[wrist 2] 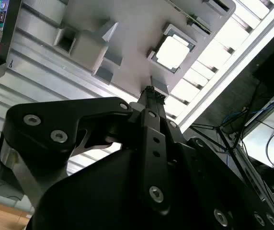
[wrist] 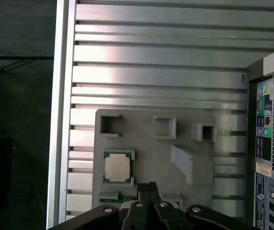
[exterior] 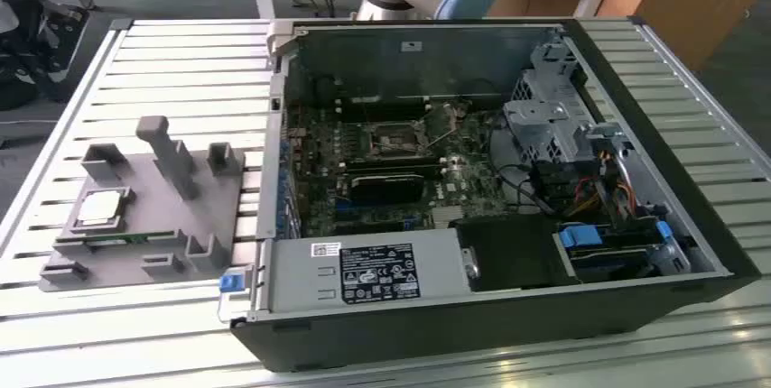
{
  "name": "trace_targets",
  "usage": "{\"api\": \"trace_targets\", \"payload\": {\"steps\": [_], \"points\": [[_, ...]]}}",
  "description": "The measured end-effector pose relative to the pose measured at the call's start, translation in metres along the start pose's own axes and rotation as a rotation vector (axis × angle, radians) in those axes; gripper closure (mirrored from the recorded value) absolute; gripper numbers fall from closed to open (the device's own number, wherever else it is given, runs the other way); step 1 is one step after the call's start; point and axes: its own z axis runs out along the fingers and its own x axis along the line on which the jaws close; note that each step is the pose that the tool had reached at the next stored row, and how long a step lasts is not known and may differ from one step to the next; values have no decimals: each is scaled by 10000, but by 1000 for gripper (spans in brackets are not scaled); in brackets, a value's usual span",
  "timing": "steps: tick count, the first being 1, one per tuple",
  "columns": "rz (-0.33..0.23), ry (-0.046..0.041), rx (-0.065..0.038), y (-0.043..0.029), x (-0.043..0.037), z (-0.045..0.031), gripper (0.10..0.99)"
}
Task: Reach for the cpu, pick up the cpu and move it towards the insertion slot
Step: 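Pick up the cpu and move it towards the insertion slot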
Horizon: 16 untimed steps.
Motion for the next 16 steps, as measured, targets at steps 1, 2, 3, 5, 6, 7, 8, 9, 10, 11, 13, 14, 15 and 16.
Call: {"api": "trace_targets", "payload": {"steps": [1, 2, 3, 5, 6, 7, 8, 9, 10, 11, 13, 14, 15, 16], "points": [[0, 0, 0, 0, 0, 0, 980], [0, 0, 0, 0, 0, 0, 980], [0, 0, 0, 0, 0, 0, 980], [0, 1, 0, 0, 0, 0, 980], [0, 1, 0, 0, 1, 0, 980], [0, 1, 0, 0, 4, 0, 980], [0, 1, 0, 0, 9, 0, 980], [1, 0, 0, 1, 16, 0, 980], [1, 1, 0, 1, 26, 0, 980], [0, 0, 0, 0, 33, 1, 980], [-1, 0, 0, 0, 44, 2, 980], [0, 0, 0, 0, 49, 2, 980], [0, 0, 0, 0, 56, 3, 980], [0, 1, 0, 0, 63, 3, 980]]}}
